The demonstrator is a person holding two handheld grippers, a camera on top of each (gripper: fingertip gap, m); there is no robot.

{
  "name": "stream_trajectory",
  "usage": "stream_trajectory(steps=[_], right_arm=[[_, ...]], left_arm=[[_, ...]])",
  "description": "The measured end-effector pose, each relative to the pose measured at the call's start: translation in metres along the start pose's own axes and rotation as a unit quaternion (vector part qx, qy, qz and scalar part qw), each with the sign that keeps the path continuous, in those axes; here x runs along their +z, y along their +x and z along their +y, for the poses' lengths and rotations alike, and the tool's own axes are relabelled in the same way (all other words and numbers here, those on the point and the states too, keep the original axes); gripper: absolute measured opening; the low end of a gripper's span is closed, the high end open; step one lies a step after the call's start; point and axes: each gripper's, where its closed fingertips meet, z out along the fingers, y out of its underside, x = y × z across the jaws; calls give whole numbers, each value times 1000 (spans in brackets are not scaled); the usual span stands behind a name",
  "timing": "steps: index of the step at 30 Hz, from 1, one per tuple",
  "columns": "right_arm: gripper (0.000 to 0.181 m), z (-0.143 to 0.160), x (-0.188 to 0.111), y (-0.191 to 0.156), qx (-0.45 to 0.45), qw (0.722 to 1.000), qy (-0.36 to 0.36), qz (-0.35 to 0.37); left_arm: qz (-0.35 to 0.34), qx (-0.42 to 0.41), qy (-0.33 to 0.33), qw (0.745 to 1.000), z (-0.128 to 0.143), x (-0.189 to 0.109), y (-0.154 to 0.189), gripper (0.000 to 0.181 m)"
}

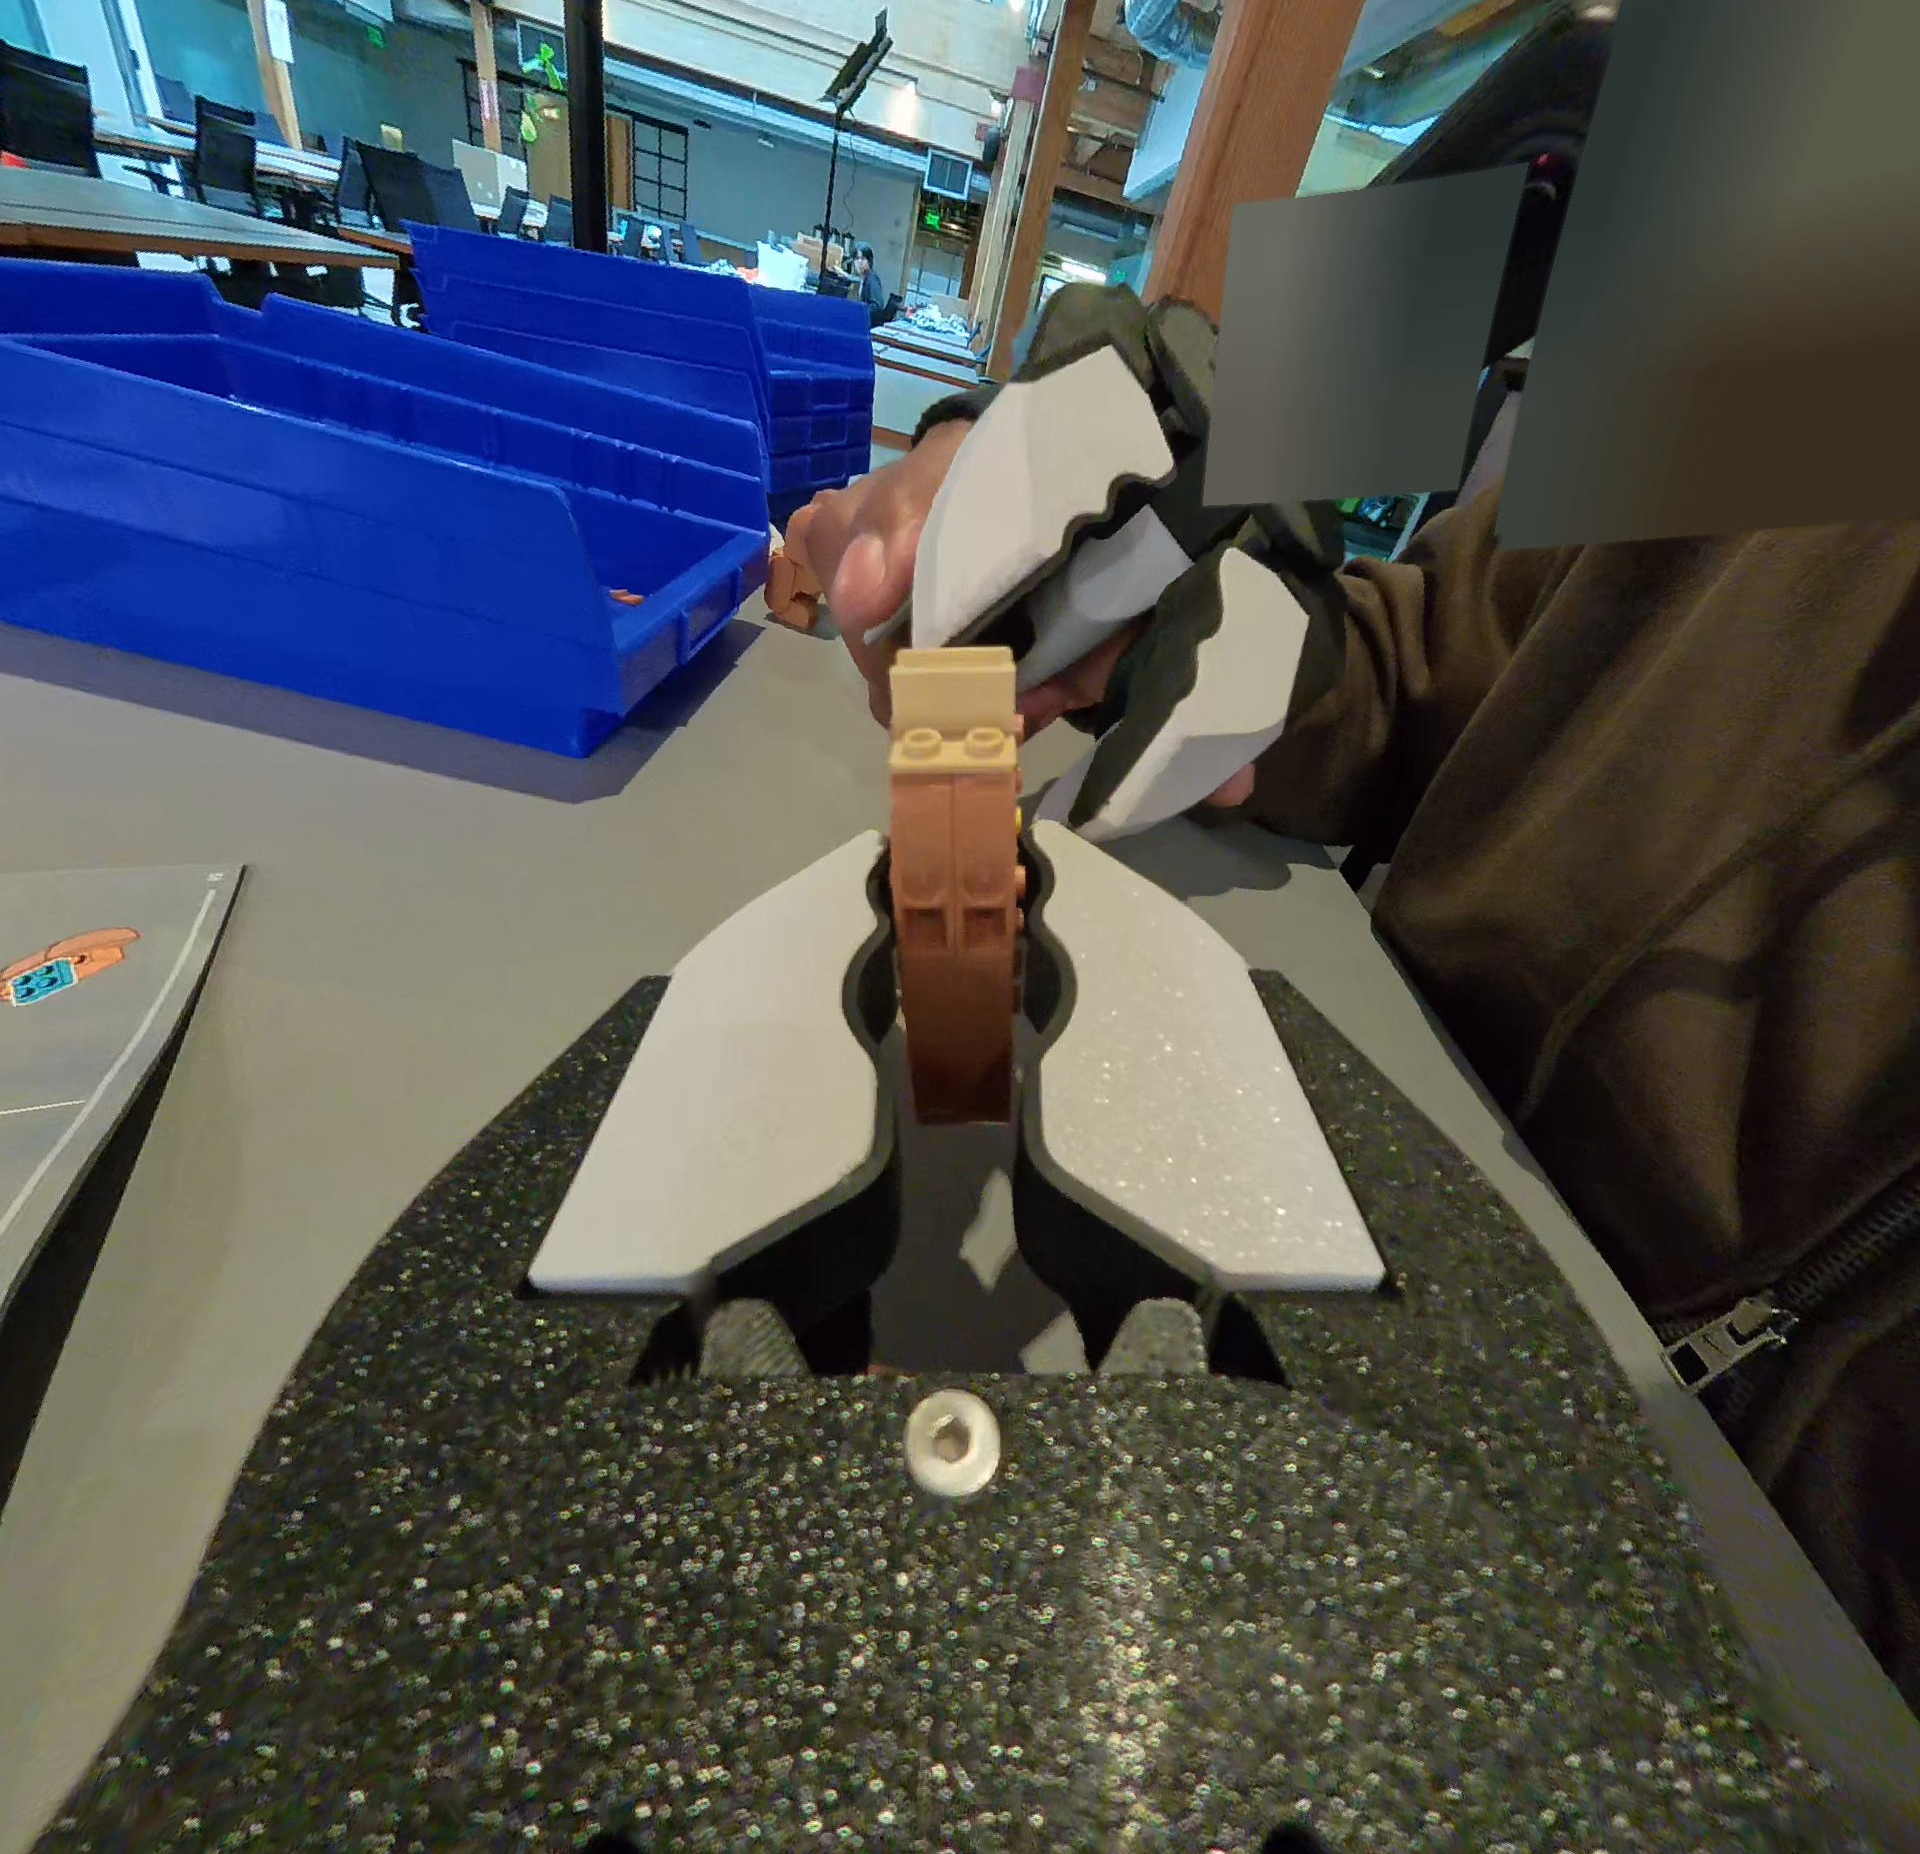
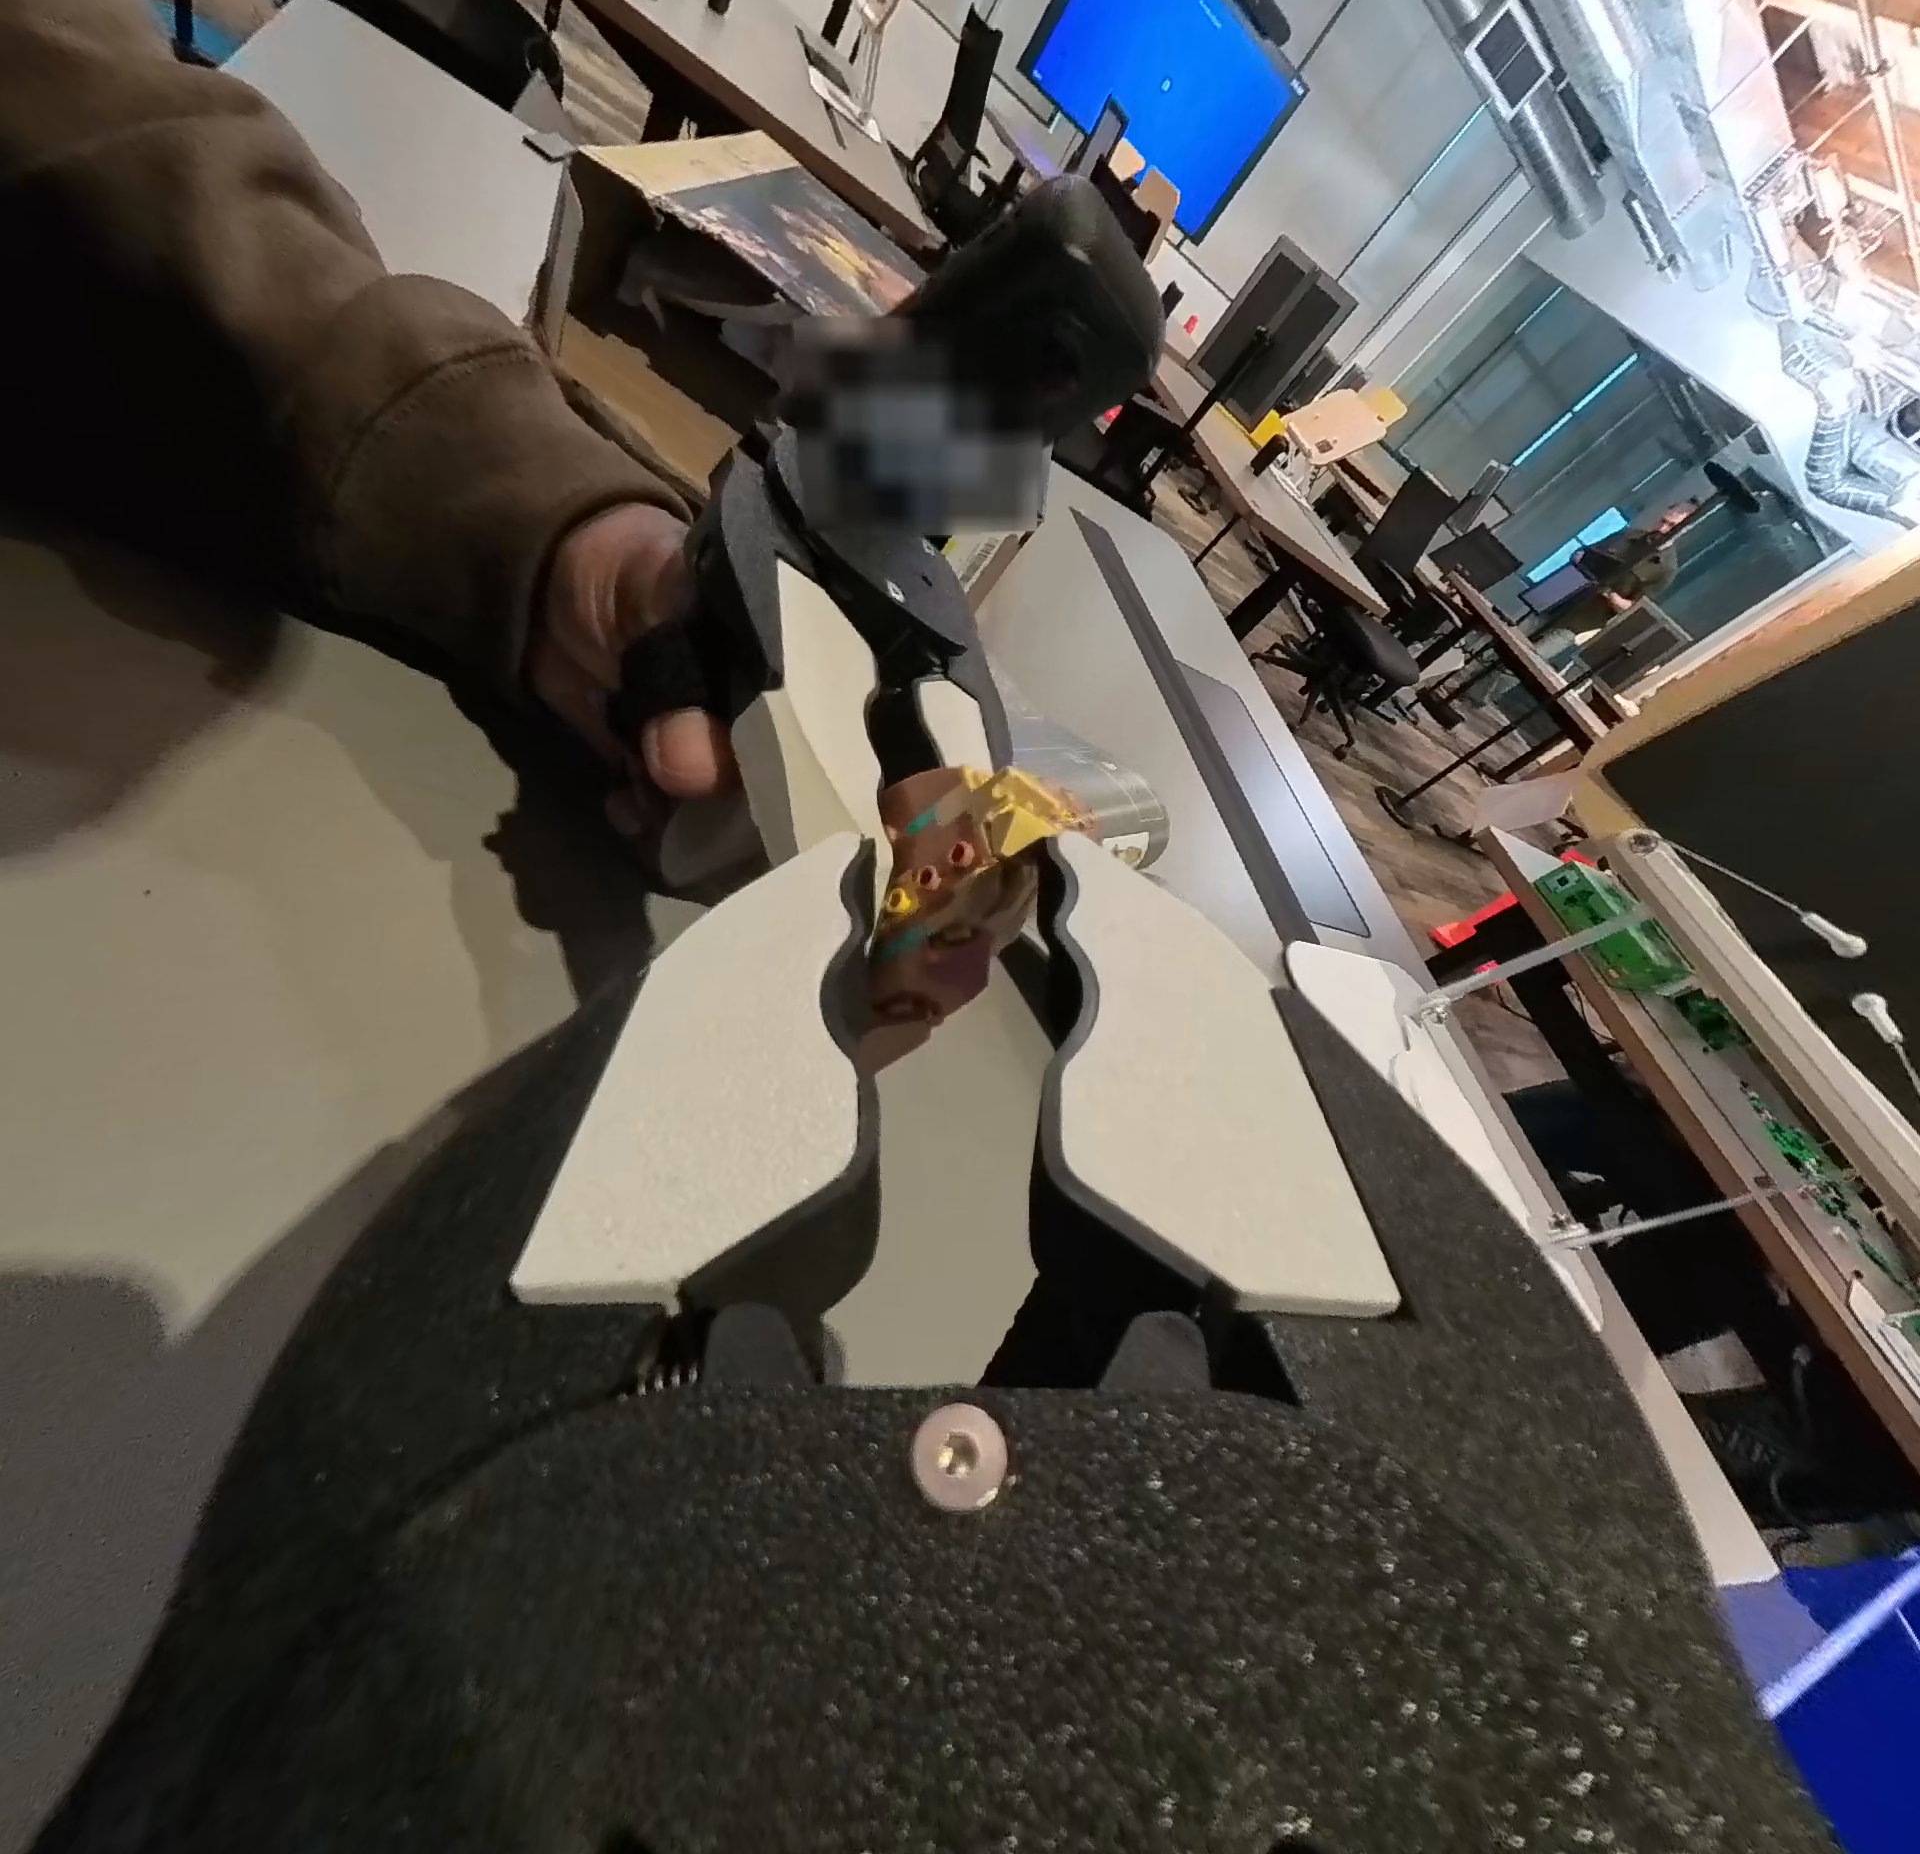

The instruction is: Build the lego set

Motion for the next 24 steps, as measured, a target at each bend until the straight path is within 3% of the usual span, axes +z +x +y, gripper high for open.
stream_trajectory(steps=[19, 24], right_arm=[[27, 12, -3, -9, -77, 995, -68, -19], [25, 9, -3, -7, -71, 996, -51, -12]], left_arm=[[-4, -6, -50, 999, 13, 5, -1, 20], [0, -9, -46, 999, 12, 4, 0, 21]])
